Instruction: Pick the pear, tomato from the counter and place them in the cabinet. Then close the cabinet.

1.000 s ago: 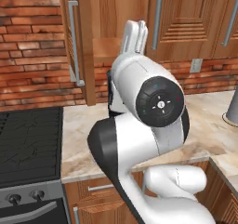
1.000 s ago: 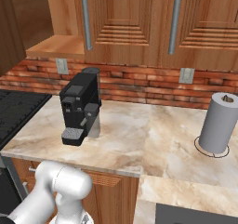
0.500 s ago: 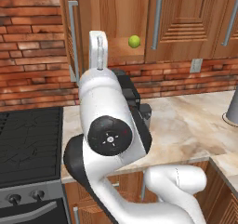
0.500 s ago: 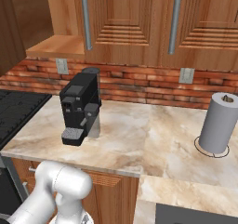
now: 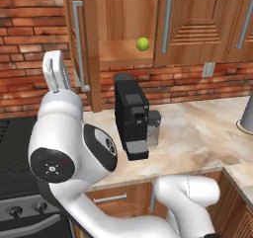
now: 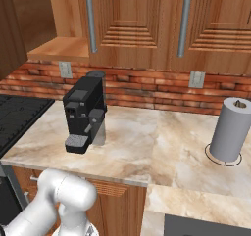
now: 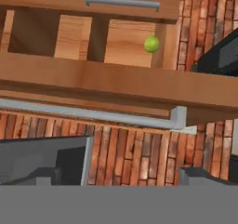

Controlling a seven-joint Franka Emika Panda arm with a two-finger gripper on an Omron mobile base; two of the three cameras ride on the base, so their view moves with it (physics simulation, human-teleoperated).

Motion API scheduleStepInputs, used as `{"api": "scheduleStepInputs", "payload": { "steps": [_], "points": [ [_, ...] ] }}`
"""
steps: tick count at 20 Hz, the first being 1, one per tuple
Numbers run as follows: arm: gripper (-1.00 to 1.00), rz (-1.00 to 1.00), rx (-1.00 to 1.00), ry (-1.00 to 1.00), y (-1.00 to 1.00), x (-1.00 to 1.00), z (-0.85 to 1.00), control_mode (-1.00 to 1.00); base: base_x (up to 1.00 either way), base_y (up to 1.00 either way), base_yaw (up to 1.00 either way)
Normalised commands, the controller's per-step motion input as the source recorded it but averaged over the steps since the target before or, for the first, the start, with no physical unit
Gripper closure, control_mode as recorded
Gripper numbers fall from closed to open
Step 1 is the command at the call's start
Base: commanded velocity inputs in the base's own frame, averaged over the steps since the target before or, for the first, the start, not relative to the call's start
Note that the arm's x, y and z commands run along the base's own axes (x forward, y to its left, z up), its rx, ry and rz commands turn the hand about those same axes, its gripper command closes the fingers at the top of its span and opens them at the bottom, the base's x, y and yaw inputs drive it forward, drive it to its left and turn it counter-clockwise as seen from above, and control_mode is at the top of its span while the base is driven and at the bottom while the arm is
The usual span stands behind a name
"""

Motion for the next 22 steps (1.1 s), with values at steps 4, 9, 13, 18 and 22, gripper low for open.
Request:
{"api": "scheduleStepInputs", "payload": {
  "steps": [4, 9, 13, 18, 22],
  "points": [
    [-1.0, -0.14, -0.05, 0.0, 0.72, 0.37, -0.32, -1.0, 0.0, 0.0, 0.0],
    [-1.0, -0.18, -0.03, 0.0, 0.57, 0.51, -0.24, -1.0, 0.0, 0.0, 0.0],
    [-1.0, -0.27, 0.0, 0.0, 0.22, 0.83, -0.19, -1.0, 0.0, 0.0, 0.0],
    [-1.0, -0.3, 0.0, -0.04, 0.01, 0.65, -0.19, -1.0, 0.0, 0.0, 0.0],
    [-1.0, -0.34, 0.0, -0.14, 0.0, 0.33, -0.26, -1.0, 0.0, 0.0, 0.0]
  ]
}}
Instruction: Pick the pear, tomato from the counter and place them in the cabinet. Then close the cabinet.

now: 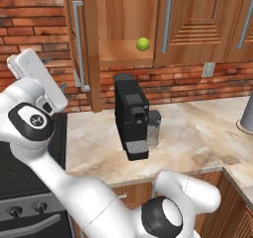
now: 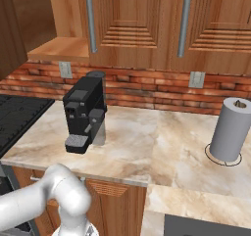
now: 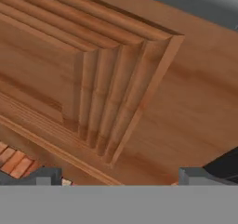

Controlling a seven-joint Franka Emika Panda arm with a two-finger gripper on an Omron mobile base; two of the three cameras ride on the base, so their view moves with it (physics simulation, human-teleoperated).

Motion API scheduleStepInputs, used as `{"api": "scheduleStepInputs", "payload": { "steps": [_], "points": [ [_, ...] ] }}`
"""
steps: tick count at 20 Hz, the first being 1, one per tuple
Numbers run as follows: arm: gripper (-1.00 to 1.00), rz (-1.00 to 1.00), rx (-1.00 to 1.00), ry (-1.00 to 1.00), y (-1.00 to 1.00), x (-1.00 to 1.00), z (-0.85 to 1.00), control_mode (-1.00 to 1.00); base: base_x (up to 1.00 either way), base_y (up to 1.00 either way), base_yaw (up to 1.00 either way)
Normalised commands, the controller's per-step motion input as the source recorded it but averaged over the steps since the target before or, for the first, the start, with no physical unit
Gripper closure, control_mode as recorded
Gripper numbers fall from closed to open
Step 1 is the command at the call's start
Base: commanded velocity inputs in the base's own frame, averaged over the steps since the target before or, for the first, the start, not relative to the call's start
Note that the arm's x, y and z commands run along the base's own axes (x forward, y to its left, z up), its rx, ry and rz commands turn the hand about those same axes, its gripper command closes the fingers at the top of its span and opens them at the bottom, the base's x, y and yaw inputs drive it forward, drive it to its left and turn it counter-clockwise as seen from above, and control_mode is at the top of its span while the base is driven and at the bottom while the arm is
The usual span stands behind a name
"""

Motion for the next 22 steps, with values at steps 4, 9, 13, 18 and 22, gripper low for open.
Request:
{"api": "scheduleStepInputs", "payload": {
  "steps": [4, 9, 13, 18, 22],
  "points": [
    [-1.0, -0.35, 0.0, -0.22, 0.0, 0.06, -0.24, -1.0, 0.0, 0.0, 0.0],
    [-1.0, -0.34, 0.0, -0.14, -0.24, -0.01, -0.13, -1.0, 0.0, 0.0, 0.0],
    [-1.0, -0.23, 0.02, -0.02, -0.87, -0.01, 0.0, -1.0, 0.0, 0.0, 0.0],
    [-1.0, -0.17, 0.05, 0.0, -1.0, -0.18, 0.0, -1.0, 0.0, 0.0, 0.0],
    [-1.0, -0.11, 0.05, 0.0, -1.0, -0.36, 0.0, -1.0, 0.0, 0.0, 0.0]
  ]
}}
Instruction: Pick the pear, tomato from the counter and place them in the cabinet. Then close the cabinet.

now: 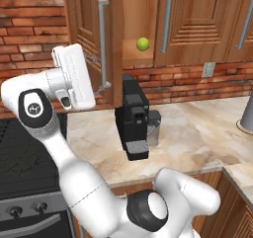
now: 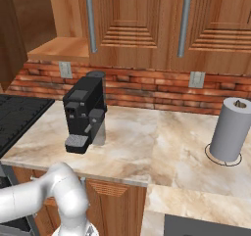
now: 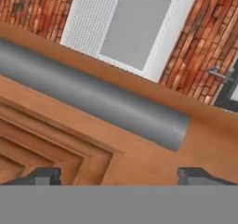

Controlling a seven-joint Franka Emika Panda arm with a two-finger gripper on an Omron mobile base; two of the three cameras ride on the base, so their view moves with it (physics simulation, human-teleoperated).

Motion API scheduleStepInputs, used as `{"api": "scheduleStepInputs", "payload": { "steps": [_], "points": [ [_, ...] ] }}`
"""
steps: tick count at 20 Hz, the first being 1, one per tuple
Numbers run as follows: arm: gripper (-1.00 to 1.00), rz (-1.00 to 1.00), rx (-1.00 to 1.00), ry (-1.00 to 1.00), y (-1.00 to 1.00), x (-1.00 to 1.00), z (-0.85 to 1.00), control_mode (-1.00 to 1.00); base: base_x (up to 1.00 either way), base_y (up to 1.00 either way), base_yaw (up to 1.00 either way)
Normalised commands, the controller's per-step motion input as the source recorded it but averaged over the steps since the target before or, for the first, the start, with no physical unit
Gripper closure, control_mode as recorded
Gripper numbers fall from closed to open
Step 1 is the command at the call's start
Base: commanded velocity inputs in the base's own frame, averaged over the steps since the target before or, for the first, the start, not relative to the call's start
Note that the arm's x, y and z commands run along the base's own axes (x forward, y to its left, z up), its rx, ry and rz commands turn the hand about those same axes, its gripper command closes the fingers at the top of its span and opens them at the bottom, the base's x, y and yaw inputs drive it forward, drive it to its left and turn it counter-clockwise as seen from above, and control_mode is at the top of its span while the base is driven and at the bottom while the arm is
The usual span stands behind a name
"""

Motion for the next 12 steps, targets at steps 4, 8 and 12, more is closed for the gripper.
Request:
{"api": "scheduleStepInputs", "payload": {
  "steps": [4, 8, 12],
  "points": [
    [-1.0, 0.0, 0.01, 0.0, -1.0, -0.22, 0.0, -1.0, 0.0, 0.0, 0.0],
    [-1.0, 0.25, 0.0, 0.0, -1.0, 0.31, 0.0, -1.0, 0.0, 0.0, 0.0],
    [-1.0, 0.42, 0.0, 0.0, -1.0, 0.67, 0.0, -1.0, 0.0, 0.0, 0.0]
  ]
}}
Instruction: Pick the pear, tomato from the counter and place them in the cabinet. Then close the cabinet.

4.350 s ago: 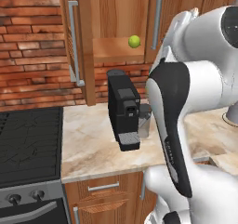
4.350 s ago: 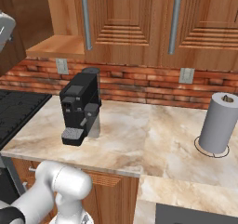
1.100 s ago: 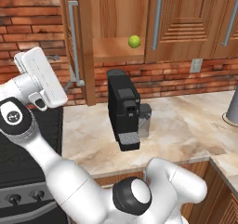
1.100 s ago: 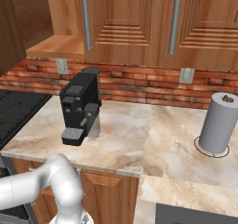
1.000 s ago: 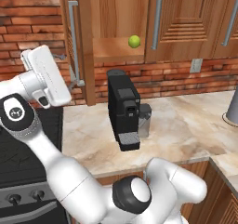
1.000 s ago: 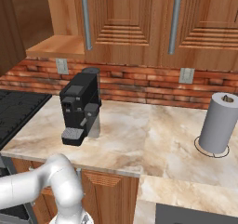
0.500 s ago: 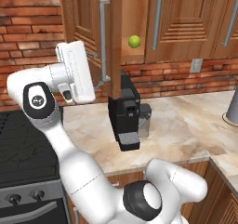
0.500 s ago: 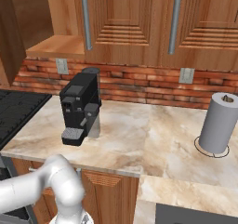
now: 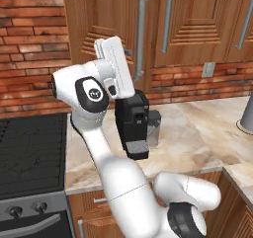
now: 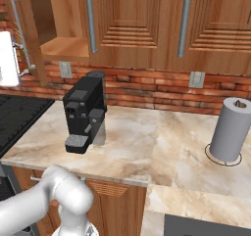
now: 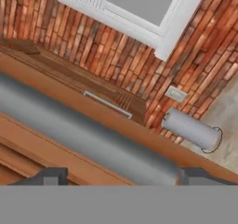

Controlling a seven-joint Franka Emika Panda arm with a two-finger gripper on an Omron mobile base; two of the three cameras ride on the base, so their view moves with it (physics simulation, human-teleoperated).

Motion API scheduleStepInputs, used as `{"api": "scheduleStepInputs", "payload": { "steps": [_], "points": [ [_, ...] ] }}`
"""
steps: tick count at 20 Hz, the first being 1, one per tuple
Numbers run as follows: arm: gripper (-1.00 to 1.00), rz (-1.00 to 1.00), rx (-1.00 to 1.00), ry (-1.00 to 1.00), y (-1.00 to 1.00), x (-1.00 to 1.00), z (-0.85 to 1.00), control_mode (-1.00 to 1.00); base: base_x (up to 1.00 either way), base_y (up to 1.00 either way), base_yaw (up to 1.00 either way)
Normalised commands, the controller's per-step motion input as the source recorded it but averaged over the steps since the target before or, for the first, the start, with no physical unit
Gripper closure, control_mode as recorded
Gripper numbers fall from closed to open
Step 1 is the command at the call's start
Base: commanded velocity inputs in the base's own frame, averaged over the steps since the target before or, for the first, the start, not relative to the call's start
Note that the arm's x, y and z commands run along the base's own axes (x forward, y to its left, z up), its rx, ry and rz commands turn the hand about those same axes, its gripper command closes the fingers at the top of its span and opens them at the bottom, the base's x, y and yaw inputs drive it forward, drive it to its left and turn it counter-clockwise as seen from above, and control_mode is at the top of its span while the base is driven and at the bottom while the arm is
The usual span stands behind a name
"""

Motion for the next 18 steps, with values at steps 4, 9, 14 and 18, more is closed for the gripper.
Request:
{"api": "scheduleStepInputs", "payload": {
  "steps": [4, 9, 14, 18],
  "points": [
    [-1.0, 0.44, 0.0, 0.0, -0.97, 0.84, 0.0, -1.0, 0.0, 0.0, 0.0],
    [-1.0, 0.47, 0.0, 0.11, -0.74, 0.98, -0.09, -1.0, 0.0, 0.0, 0.0],
    [-1.0, 0.52, 0.0, 0.21, -0.48, 1.0, -0.2, -1.0, 0.0, 0.0, 0.0],
    [-1.0, 0.52, 0.0, 0.32, -0.35, 1.0, -0.24, -1.0, 0.0, 0.0, 0.0]
  ]
}}
